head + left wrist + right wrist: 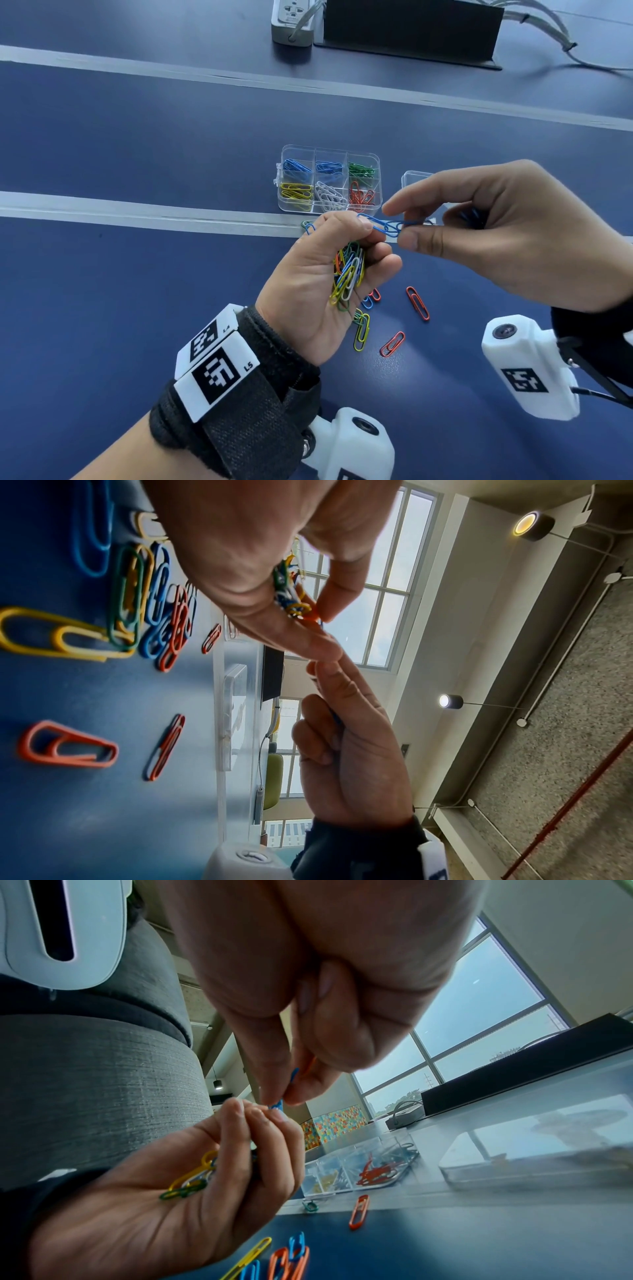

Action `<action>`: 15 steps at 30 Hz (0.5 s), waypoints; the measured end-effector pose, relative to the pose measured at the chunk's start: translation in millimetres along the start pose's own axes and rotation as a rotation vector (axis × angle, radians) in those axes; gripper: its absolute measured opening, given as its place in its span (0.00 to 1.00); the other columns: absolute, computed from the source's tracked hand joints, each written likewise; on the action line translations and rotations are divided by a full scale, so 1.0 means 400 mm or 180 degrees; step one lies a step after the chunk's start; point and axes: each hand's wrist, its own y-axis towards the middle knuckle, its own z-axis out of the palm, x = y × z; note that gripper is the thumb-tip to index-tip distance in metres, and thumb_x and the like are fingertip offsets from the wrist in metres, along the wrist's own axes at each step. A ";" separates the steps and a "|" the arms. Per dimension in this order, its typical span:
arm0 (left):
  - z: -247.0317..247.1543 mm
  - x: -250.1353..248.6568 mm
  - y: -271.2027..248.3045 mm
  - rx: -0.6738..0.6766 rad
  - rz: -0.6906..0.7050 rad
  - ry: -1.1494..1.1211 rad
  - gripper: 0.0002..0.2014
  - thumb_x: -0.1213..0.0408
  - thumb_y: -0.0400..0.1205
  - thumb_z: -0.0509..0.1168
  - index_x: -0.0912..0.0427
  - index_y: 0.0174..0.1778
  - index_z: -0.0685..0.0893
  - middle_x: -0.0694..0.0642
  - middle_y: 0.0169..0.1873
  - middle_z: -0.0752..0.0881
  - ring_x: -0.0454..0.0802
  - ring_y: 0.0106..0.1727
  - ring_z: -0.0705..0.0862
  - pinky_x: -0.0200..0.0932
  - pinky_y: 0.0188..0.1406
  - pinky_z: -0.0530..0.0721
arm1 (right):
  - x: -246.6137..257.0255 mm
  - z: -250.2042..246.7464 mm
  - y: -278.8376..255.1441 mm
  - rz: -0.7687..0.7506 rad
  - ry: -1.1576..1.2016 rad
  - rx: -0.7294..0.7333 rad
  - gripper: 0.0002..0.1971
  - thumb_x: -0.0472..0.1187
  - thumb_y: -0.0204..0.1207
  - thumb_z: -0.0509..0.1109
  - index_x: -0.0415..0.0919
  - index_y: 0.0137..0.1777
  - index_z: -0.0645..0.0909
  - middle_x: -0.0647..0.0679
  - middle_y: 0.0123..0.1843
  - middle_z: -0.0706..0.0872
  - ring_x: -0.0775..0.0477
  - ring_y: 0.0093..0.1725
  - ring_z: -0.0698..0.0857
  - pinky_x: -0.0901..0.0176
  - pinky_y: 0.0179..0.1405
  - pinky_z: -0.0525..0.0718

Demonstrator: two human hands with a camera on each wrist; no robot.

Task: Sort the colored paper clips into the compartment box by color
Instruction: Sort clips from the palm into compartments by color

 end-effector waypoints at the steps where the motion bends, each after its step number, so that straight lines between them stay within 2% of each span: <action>1: 0.001 -0.001 -0.001 0.0026 0.0001 -0.0004 0.03 0.70 0.67 0.65 0.61 0.33 0.77 0.55 0.26 0.80 0.45 0.25 0.81 0.35 0.27 0.85 | 0.001 0.003 0.001 -0.0019 0.0008 0.0009 0.09 0.45 0.63 0.76 0.55 0.44 0.88 0.56 0.33 0.86 0.55 0.20 0.62 0.76 0.20 0.64; 3: 0.000 0.000 -0.001 0.0079 -0.0004 0.0010 0.06 0.69 0.65 0.65 0.61 0.36 0.77 0.55 0.26 0.81 0.44 0.25 0.81 0.35 0.28 0.86 | 0.001 0.007 0.004 -0.0092 -0.0004 -0.0043 0.07 0.44 0.63 0.76 0.53 0.42 0.88 0.58 0.28 0.85 0.56 0.19 0.64 0.77 0.20 0.63; 6: -0.002 0.002 -0.002 0.0177 -0.0034 0.0101 0.09 0.71 0.62 0.67 0.60 0.37 0.78 0.55 0.28 0.81 0.45 0.27 0.81 0.36 0.29 0.86 | -0.003 0.002 0.008 -0.0153 -0.0114 -0.0186 0.04 0.42 0.66 0.76 0.54 0.39 0.88 0.61 0.19 0.78 0.57 0.20 0.65 0.77 0.21 0.63; 9: -0.001 0.004 -0.004 0.0280 -0.0103 0.0118 0.11 0.78 0.65 0.70 0.59 0.35 0.79 0.56 0.28 0.83 0.47 0.26 0.82 0.38 0.28 0.86 | -0.008 -0.013 0.013 -0.0130 -0.0126 -0.0233 0.07 0.40 0.67 0.77 0.55 0.38 0.88 0.60 0.19 0.78 0.57 0.22 0.65 0.74 0.21 0.65; 13: 0.005 0.002 -0.009 0.0304 -0.0085 0.0259 0.05 0.68 0.66 0.67 0.59 0.36 0.80 0.54 0.27 0.82 0.46 0.26 0.81 0.37 0.27 0.86 | -0.004 -0.024 0.018 0.0025 -0.0092 -0.0109 0.03 0.40 0.68 0.77 0.50 0.38 0.89 0.61 0.17 0.77 0.58 0.20 0.66 0.78 0.19 0.64; 15: 0.005 0.003 -0.009 0.0286 -0.0088 0.0379 0.04 0.66 0.67 0.66 0.60 0.36 0.80 0.54 0.27 0.82 0.45 0.26 0.81 0.36 0.26 0.85 | 0.001 -0.025 0.018 0.0059 -0.0099 -0.0053 0.03 0.40 0.69 0.76 0.49 0.39 0.88 0.62 0.16 0.77 0.58 0.18 0.66 0.79 0.18 0.63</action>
